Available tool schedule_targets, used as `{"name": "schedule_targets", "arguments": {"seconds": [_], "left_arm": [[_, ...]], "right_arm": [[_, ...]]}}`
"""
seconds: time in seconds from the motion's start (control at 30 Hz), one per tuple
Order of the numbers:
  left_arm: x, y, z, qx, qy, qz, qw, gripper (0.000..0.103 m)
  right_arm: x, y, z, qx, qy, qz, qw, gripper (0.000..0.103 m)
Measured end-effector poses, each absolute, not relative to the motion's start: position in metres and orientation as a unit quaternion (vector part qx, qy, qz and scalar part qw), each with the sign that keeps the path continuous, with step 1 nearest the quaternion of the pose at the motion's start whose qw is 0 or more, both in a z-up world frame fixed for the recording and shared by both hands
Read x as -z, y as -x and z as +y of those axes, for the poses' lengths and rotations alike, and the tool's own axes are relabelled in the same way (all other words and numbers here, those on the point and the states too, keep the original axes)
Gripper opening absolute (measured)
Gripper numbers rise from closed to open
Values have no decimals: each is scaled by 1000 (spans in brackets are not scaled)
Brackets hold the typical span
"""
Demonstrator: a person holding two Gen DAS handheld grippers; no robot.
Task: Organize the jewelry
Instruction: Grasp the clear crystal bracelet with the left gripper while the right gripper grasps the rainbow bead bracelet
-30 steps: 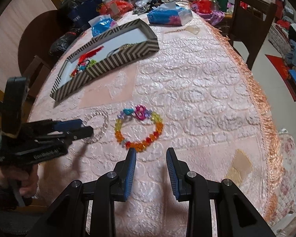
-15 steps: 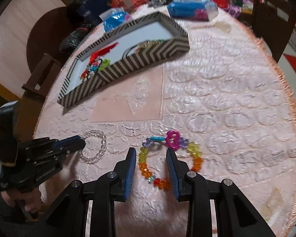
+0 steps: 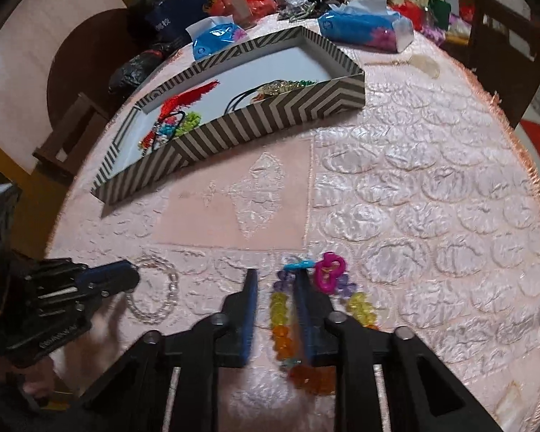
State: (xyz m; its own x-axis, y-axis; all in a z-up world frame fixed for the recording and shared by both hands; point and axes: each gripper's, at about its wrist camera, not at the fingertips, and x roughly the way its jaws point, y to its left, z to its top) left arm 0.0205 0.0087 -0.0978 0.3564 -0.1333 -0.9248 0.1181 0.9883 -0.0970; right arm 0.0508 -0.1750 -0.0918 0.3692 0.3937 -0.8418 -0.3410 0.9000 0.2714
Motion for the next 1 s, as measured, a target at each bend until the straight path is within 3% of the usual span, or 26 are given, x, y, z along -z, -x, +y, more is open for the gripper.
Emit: {"name": "schedule_targets", "arguments": {"seconds": [0.03, 1.0], "left_arm": [[98, -20, 9, 77, 8, 562, 823, 6], [-1, -8, 19, 101, 49, 469, 876, 6]], "right_arm": [[92, -51, -176, -221, -24, 516, 827, 9], [3, -21, -196, -238, -54, 452, 858, 8]]}}
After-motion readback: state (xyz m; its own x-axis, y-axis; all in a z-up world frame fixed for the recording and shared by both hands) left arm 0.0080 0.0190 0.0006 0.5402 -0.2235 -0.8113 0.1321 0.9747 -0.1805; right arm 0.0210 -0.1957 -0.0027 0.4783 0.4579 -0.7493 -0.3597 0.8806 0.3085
